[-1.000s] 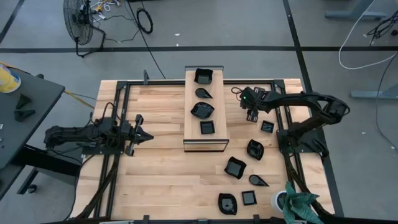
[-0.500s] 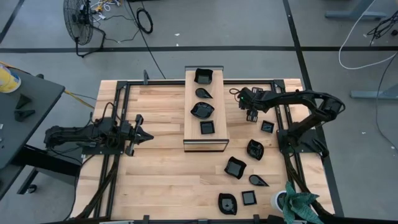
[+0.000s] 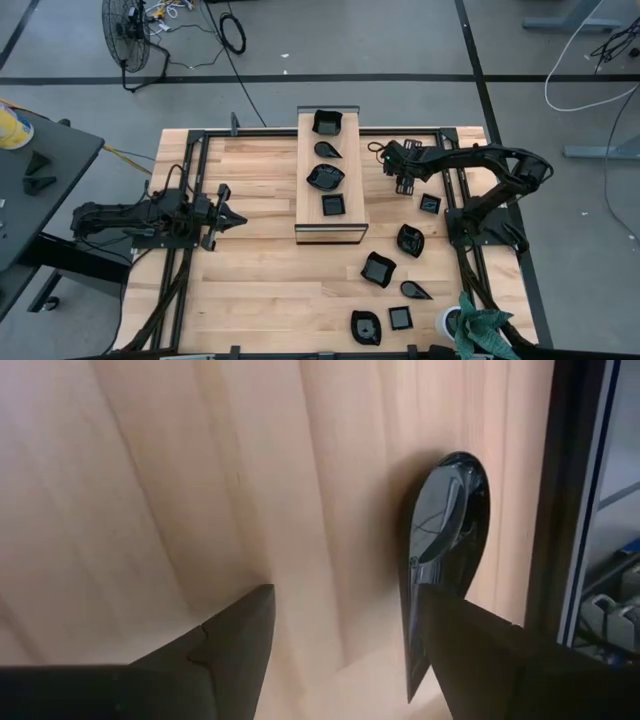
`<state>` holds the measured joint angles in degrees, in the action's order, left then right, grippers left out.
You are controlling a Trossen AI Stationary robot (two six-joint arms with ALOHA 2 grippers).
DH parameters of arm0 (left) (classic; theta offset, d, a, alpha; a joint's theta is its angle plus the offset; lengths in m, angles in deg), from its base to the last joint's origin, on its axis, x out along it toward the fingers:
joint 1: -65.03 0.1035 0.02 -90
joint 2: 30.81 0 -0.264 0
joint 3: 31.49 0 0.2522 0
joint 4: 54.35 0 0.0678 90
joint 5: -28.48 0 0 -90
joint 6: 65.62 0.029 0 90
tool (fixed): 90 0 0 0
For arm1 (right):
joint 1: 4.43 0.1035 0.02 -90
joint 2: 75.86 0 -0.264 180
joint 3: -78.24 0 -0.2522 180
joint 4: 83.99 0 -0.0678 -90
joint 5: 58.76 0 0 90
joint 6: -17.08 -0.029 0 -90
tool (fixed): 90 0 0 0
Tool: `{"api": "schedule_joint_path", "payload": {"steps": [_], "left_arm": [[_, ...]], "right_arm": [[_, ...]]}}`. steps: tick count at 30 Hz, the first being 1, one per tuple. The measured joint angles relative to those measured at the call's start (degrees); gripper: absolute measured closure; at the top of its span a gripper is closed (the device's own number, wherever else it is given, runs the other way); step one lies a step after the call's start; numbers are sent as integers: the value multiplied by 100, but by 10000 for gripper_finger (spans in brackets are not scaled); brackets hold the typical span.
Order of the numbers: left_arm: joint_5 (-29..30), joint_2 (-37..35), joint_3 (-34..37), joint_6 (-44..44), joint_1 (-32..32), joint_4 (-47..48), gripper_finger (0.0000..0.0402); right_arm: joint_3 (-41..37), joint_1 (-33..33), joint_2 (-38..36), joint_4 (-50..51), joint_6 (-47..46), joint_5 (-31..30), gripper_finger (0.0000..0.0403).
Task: Pick & Place Mini shaped plates
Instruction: Stack the drop-shaped plate on top of the drop-shaped plate on the shelf
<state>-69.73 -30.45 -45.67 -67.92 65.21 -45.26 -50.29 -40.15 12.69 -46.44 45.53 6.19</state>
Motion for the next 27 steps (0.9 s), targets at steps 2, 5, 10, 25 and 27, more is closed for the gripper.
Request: {"api": "schedule_joint_path", "payload": {"steps": [2,5,10,25,27], "left_arm": [[0,0,1,0,0,0,383],[0,0,0,-2,0,0,383],[0,0,2,0,1,0,383],[0,0,1,0,0,0,383],[0,0,2,0,0,0,383]], "right_arm": [[-2,-4,2,-17,3,1,152],[-2,-9,6,-58,56,-3,152],[-7,-27,7,-101,66,-19,152],[-11,-278,105,-443,58,-1,181],[-12,-278,109,-462,108,1,197]]}}
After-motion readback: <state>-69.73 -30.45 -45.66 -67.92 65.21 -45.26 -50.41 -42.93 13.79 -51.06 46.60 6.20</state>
